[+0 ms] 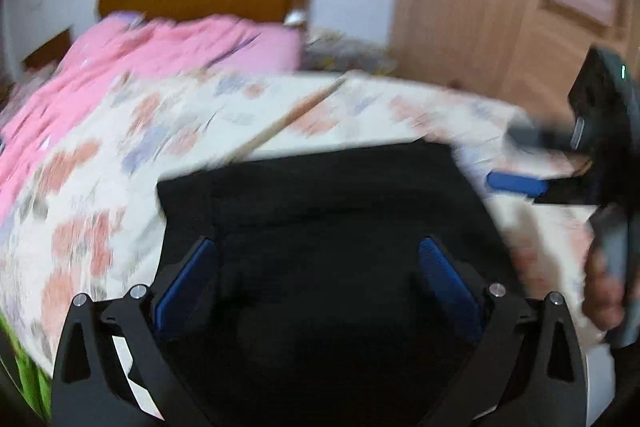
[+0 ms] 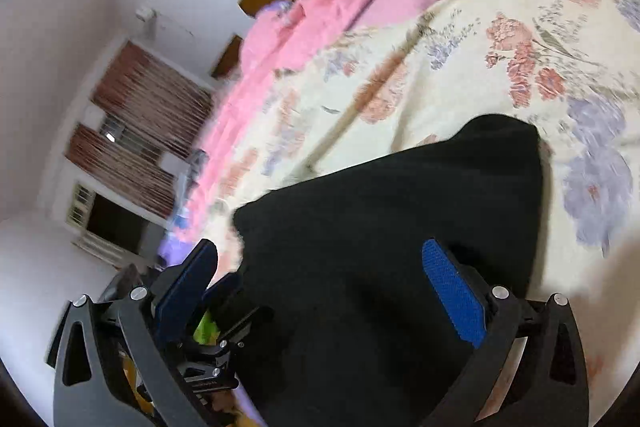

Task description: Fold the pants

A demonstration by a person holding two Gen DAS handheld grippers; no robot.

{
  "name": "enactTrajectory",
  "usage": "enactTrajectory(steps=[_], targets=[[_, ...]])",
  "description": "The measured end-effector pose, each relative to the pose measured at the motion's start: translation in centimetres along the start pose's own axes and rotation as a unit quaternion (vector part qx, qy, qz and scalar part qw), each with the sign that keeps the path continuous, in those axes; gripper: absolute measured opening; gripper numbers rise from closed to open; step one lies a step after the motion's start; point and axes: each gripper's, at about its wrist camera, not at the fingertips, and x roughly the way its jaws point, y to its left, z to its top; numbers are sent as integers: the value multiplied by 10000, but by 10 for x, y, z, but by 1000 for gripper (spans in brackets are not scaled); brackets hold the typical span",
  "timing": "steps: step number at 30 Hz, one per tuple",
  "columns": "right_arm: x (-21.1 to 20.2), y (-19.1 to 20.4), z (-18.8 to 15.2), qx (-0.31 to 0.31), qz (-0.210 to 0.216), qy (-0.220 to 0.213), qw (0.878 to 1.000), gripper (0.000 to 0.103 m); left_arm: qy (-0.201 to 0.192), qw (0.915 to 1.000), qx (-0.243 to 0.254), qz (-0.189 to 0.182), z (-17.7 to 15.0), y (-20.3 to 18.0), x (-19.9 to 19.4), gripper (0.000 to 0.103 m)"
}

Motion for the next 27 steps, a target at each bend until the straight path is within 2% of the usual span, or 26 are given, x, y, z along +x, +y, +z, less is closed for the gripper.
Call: enactTrajectory(steps=[2, 4, 6, 8, 10, 12, 13, 15, 16, 17, 18, 19, 21, 22, 24, 26, 27], targets=[[15, -9, 8, 12, -410, 120, 9991, 99, 261, 9988, -370, 179, -18, 21, 20, 101], [11, -10, 10, 190, -329, -9, 9993, 99, 162, 9980, -64, 609, -31, 32, 27, 102], [-1, -3, 8, 320, 48, -167, 9993, 99, 179, 9989, -264, 350, -37, 48, 24, 102], [-10, 11, 7, 240, 741, -172, 9968, 99, 248, 9972, -495, 502, -34, 58, 10, 100], [-20, 25, 9, 170, 1062, -378, 9935, 99, -251, 9972, -643, 294, -23, 57, -21, 100], [-43, 36, 6, 123, 1389, -897, 9862, 99, -574, 9971, -497, -22, -6, 44, -41, 101], [-53, 37, 4, 156, 1456, -1130, 9827, 99, -627, 9970, -416, -181, 4, 37, -42, 101], [-74, 34, -6, 305, 1601, -1593, 9737, 99, -484, 9975, -247, -456, 24, 18, -28, 101], [-76, 31, -9, 373, 1657, -1666, 9713, 99, -364, 9972, -218, -616, 31, 11, -15, 101], [-77, 25, -17, 455, 1673, -1586, 9720, 99, -85, 9947, -238, -1000, 38, 4, 7, 101], [-75, 22, -22, 481, 1578, -1413, 9761, 99, 158, 9925, -271, -1178, 41, 0, 21, 101], [-71, 17, -30, 477, 1325, -1237, 9823, 99, 425, 9915, -271, -1198, 41, -4, 40, 101], [-68, 9, -40, 455, 1023, -1219, 9862, 99, 634, 9941, -27, -882, 33, -9, 59, 99], [-66, 4, -46, 500, 932, -1216, 9869, 99, 668, 9947, 1, -777, 30, -5, 64, 91], [-63, -3, -59, 607, 821, -1221, 9873, 99, 521, 9952, -354, -743, 26, 9, 58, 81], [-64, -2, -71, 483, 685, -1209, 9891, 99, 444, 9959, -420, -668, 27, 9, 53, 80], [-66, 0, -76, 379, 583, -1218, 9901, 99, 403, 9976, -286, -488, 25, 5, 49, 81]])
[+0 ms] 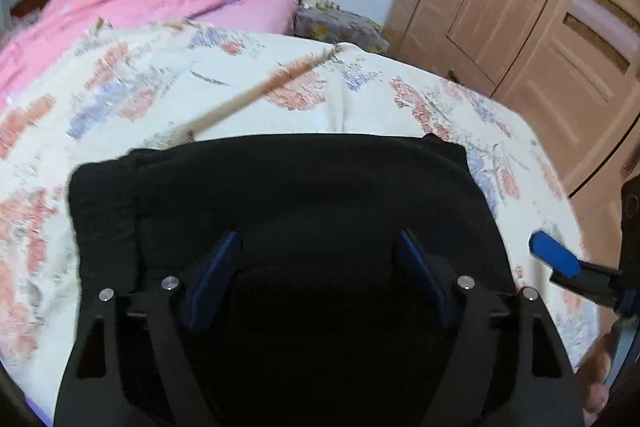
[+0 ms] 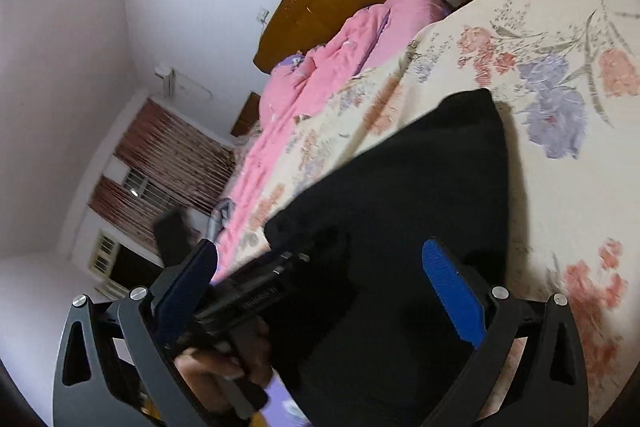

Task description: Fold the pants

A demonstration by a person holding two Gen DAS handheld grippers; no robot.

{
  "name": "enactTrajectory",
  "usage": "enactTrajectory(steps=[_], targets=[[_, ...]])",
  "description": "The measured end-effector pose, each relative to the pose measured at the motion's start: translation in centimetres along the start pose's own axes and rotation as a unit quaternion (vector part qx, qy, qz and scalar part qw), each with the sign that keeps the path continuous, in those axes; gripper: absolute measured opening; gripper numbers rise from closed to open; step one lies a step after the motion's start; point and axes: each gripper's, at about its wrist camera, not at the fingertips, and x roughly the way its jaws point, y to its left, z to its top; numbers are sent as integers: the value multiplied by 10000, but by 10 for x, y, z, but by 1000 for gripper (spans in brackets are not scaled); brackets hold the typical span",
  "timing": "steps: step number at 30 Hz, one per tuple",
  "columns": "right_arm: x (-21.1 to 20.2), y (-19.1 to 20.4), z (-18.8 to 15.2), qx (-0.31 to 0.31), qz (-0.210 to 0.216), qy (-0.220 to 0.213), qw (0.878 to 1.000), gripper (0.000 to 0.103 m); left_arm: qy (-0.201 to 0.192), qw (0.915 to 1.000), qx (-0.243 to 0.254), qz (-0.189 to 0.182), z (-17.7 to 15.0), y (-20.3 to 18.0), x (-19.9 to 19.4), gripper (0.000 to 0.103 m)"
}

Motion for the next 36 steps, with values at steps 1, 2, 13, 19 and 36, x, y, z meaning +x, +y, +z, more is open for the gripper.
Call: enactTrajectory(steps=[1, 2, 13, 19, 36], targets=[[-2, 1, -3, -112, -69, -19, 9999, 99, -78, 9997, 111, 195, -4, -7, -5, 83], [-8, 4, -9, -259, -163, -87, 9995, 99, -215, 9988, 197, 389, -6, -11, -11, 87], [6, 19, -64, -1312, -649, 560, 9876, 99, -698, 9755, 131, 2084, -73, 6, -52, 102], [2, 25, -74, -1579, -862, 561, 9821, 99, -927, 9788, 67, 1823, -83, 19, -53, 102], [-46, 61, -129, -2319, -1916, -432, 9527, 99, -1287, 9756, -247, 1762, -88, 16, -77, 102]])
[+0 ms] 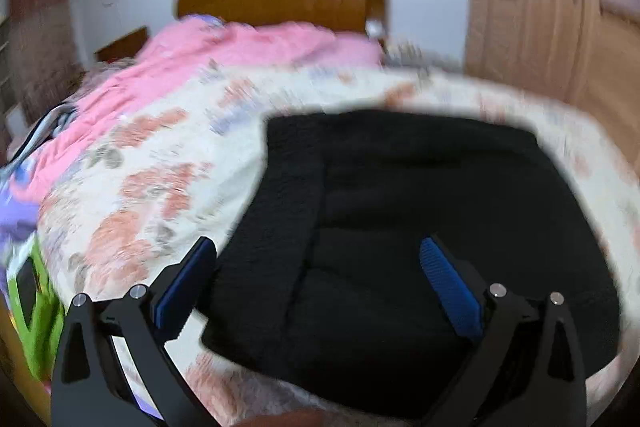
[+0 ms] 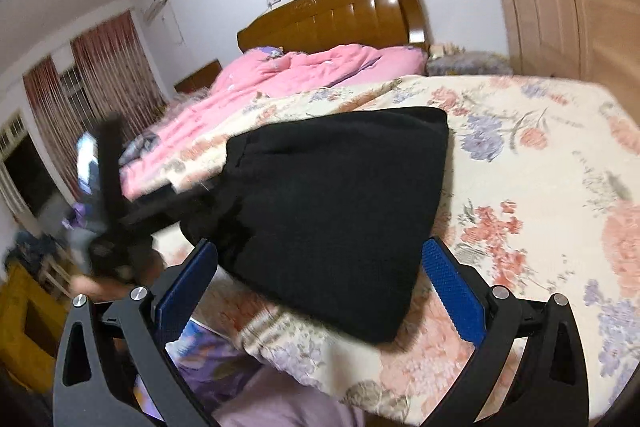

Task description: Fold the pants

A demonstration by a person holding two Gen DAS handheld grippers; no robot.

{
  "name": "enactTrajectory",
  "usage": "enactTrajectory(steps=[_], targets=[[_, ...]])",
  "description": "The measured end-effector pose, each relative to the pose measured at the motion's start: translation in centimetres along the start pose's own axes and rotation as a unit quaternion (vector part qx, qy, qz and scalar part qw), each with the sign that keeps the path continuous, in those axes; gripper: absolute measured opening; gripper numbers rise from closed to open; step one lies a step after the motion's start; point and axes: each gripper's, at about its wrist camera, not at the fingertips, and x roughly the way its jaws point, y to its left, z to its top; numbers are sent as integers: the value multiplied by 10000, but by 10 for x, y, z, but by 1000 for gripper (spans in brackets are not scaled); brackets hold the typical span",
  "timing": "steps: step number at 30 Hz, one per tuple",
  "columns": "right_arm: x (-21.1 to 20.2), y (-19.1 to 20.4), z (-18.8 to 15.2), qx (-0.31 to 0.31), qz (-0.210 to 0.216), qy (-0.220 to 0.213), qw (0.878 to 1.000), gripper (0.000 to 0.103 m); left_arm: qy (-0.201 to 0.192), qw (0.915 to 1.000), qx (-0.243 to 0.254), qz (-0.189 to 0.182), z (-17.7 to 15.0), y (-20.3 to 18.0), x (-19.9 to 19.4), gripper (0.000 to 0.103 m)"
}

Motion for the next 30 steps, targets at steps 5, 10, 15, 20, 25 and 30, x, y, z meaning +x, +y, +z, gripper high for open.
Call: enactTrajectory(steps=[5, 10, 15, 20, 25, 30], targets=[[6, 11, -14, -160, -457, 186, 9987, 99, -487, 9983, 264, -153, -11, -13, -48, 102], [8, 6, -20, -111, -771, 263, 9966, 99, -467, 9966, 658, -164, -41, -34, -71, 102], [3, -1, -24, -110, -1101, 126, 9938, 99, -298, 9983, 491, -76, -64, -41, -77, 102], [-1, -1, -25, -189, -1176, -7, 9929, 99, -273, 9988, 382, -99, -69, -39, -81, 102], [0, 1, -26, -268, -1160, 20, 9929, 99, -327, 9990, 290, -42, -66, -34, -83, 102], [0, 5, -26, -352, -1180, 7, 9924, 99, -320, 9990, 312, -41, -66, -34, -83, 102]])
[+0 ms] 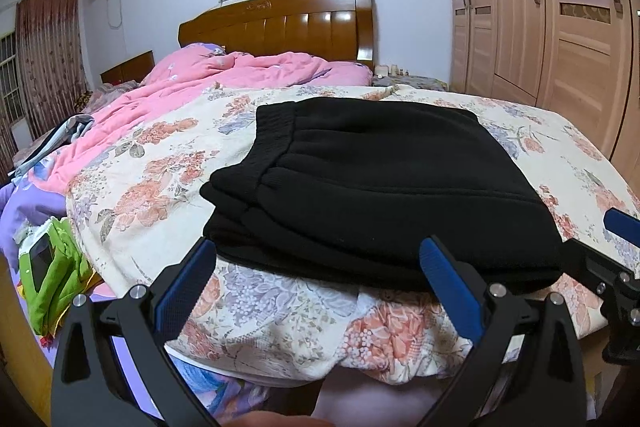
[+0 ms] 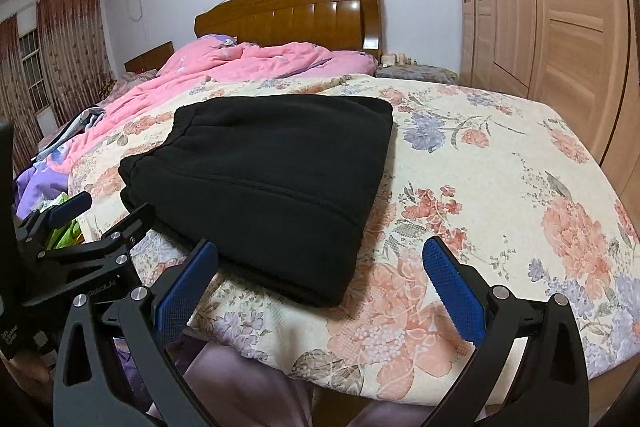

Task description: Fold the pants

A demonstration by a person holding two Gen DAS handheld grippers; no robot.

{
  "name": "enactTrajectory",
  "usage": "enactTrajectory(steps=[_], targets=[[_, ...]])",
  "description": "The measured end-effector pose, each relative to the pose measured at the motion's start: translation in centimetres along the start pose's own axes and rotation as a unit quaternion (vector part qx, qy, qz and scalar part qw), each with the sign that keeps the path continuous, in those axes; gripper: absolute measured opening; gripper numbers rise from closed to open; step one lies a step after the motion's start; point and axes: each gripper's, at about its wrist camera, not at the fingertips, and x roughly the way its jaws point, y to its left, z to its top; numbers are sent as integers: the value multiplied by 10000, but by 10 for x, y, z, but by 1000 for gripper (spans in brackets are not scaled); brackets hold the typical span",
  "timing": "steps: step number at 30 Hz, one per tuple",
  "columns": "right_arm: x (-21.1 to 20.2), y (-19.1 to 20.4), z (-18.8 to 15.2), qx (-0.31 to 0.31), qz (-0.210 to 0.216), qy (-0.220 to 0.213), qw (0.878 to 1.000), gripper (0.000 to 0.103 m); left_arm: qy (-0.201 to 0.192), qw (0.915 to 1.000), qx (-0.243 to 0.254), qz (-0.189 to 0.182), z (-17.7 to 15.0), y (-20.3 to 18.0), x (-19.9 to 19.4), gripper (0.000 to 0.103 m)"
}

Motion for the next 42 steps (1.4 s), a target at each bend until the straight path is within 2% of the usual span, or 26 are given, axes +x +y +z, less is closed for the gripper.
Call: enactTrajectory(steps=[42], targets=[[3, 6, -2, -138, -11, 46, 9999, 99, 37, 10000, -23, -42, -3, 9, 1, 102]])
